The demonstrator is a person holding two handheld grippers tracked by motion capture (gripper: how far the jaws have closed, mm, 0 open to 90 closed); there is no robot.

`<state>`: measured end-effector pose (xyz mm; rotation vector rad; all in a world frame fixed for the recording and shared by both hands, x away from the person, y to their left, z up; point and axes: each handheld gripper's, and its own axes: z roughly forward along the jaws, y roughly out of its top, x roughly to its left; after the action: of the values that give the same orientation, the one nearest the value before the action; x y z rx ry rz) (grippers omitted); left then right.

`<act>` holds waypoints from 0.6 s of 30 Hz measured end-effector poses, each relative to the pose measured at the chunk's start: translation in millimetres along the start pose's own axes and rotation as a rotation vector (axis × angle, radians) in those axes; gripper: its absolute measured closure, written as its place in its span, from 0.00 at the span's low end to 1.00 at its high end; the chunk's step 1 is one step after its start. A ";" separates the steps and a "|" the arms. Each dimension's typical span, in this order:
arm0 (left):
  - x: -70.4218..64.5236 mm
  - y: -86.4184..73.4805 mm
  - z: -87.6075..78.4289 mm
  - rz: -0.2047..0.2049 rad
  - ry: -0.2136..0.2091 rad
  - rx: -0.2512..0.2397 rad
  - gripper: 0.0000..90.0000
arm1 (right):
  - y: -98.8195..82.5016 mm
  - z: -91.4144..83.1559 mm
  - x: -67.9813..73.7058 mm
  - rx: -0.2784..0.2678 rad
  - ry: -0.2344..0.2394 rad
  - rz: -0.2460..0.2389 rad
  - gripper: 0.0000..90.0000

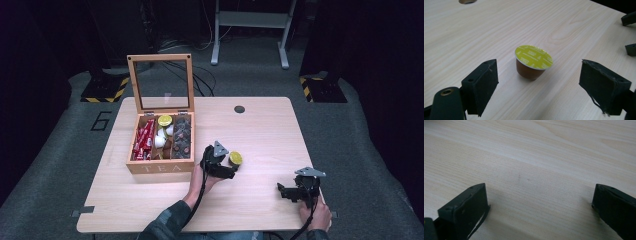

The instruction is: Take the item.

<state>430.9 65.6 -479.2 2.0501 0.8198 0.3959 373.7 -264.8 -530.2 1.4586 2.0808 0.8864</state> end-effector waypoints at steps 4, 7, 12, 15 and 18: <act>2.2 0.1 -18.3 0.020 -0.003 -0.015 0.16 | 0.0 -0.1 -0.1 0.000 0.001 0.000 0.00; 4.2 0.0 -30.6 0.035 0.002 -0.028 0.16 | 0.0 -0.1 -0.2 0.001 0.002 -0.002 0.00; 11.7 -5.4 -64.6 0.034 0.014 -0.068 0.15 | 0.0 -0.2 -0.2 0.001 0.001 -0.003 0.00; 16.4 -8.2 -76.4 0.024 0.010 -0.070 0.14 | 0.0 -0.2 -0.1 0.001 0.001 -0.003 0.00; 26.2 -18.7 -99.2 0.007 0.021 -0.076 0.13 | -0.2 -0.3 0.1 0.002 0.000 -0.002 0.00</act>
<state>388.2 151.5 -438.5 1.9820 0.7981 0.4461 373.3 -264.8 -530.1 1.4573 2.0829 0.8841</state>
